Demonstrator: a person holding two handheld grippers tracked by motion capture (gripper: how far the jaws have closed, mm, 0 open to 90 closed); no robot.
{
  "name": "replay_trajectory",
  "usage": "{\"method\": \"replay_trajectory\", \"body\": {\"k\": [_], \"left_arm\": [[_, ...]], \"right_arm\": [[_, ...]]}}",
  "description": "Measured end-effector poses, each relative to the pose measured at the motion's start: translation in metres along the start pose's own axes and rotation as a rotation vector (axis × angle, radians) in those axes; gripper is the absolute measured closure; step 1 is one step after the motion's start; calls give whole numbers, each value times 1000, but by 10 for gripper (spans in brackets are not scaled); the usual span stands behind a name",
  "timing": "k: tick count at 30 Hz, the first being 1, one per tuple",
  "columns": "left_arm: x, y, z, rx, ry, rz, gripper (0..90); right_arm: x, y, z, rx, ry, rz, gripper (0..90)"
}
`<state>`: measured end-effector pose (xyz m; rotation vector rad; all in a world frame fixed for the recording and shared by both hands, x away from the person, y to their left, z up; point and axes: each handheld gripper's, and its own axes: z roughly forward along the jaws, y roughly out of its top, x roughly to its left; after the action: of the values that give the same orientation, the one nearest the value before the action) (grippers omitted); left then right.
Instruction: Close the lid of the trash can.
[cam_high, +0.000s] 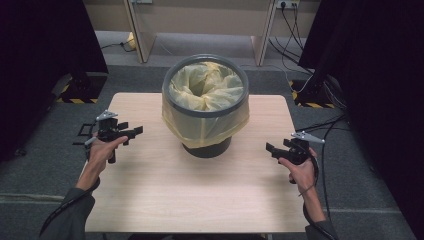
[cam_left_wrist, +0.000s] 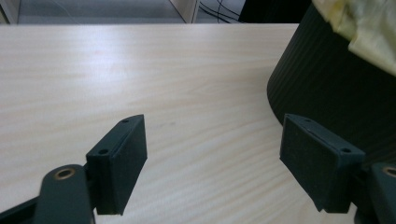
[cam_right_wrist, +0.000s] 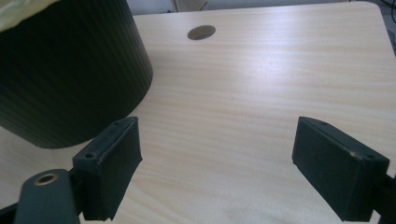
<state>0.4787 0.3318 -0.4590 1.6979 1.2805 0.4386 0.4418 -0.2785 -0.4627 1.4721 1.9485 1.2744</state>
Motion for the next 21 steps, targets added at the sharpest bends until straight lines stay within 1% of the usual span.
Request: {"method": "replay_trajectory", "body": {"k": [1, 2, 7, 8, 11, 12, 14, 15, 17, 19, 21], "left_arm": [[0, -4, 0, 6, 1, 3, 226], [0, -8, 0, 16, 5, 12, 227], [-4, -24, -3, 49, 17, 60, 226], [-5, -26, -3, 55, 21, 71, 226], [-9, -35, -3, 77, 28, 105, 226], [-10, -38, -3, 80, 27, 110, 226], [-11, -43, -3, 91, 31, 126, 226], [-13, -45, -3, 99, 31, 135, 226], [-15, -50, -3, 118, 34, 165, 226], [-18, -54, -3, 122, 34, 178, 226], [-20, -58, -4, 125, 30, 182, 225]], "right_arm": [[1, -3, -1, 4, 0, 6, 158], [1, -5, -1, 5, -1, -5, 158], [4, -19, -2, 24, -3, -12, 158], [5, -21, -1, 36, -4, -17, 158], [7, -25, 0, 54, -6, -33, 158], [9, -26, 0, 61, -3, -34, 158], [10, -28, 0, 67, -4, -52, 158], [11, -29, 0, 70, -6, -50, 158], [12, -31, -1, 74, -10, -56, 158], [13, -33, -1, 79, -11, -66, 158], [14, -36, -1, 93, -13, -82, 157]]}}
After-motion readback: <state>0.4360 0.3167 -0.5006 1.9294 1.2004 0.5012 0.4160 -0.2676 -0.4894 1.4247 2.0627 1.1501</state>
